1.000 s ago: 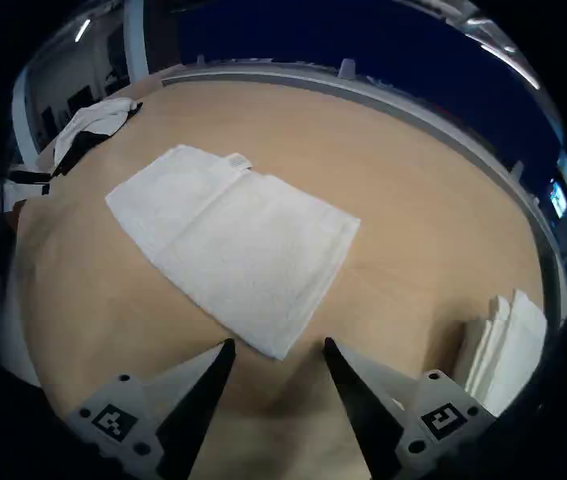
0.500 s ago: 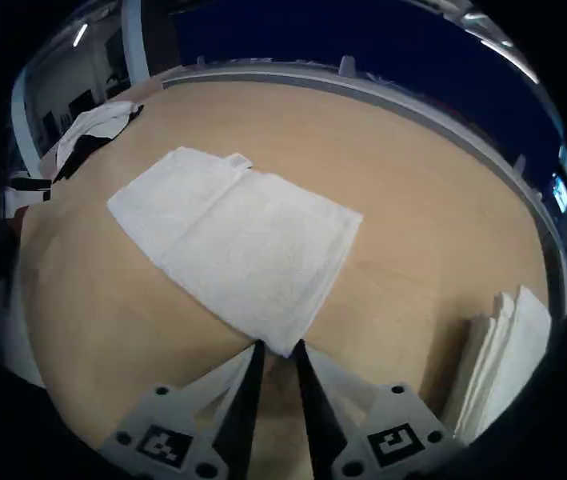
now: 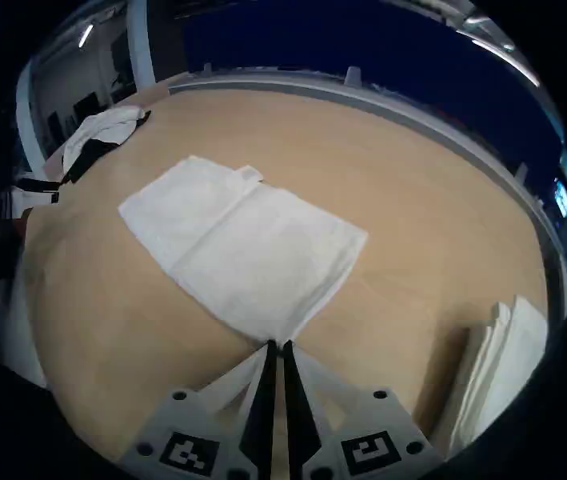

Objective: Fold towel

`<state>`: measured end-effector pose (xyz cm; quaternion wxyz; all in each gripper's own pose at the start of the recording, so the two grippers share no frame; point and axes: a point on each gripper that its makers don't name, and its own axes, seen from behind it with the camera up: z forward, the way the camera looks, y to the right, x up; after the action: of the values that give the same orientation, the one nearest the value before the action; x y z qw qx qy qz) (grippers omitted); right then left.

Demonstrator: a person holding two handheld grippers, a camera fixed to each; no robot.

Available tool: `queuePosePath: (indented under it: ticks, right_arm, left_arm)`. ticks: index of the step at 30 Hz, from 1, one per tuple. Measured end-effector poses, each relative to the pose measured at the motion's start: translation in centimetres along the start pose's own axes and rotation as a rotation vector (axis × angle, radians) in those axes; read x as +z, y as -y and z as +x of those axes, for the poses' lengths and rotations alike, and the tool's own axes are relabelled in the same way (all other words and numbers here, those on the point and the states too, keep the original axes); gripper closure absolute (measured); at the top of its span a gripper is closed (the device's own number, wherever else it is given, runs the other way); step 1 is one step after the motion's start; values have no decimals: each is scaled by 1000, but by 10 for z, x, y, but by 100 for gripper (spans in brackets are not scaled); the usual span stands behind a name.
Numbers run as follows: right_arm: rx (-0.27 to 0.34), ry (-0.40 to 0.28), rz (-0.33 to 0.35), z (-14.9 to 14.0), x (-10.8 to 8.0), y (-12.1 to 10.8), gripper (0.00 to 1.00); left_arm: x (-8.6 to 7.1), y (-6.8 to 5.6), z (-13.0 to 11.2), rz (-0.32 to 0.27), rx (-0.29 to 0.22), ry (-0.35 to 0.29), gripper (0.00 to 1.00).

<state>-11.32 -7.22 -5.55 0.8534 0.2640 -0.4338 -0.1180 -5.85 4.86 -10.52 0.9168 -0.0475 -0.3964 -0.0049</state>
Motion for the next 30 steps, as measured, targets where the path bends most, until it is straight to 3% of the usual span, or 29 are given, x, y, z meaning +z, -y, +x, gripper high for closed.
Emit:
queuePosePath:
  ticks: [9, 18, 30]
  right_arm:
    - [-75, -87, -14, 55, -25, 1, 94]
    - [-185, -150, -17, 109, -35, 16, 94]
    - [-225, -148, -3, 118, -33, 25, 94]
  left_arm:
    - [-3, 3, 7, 2, -6, -18, 6]
    - [-8, 3, 12, -2, -11, -33, 6]
    - [-15, 4, 12, -2, -16, -40, 6]
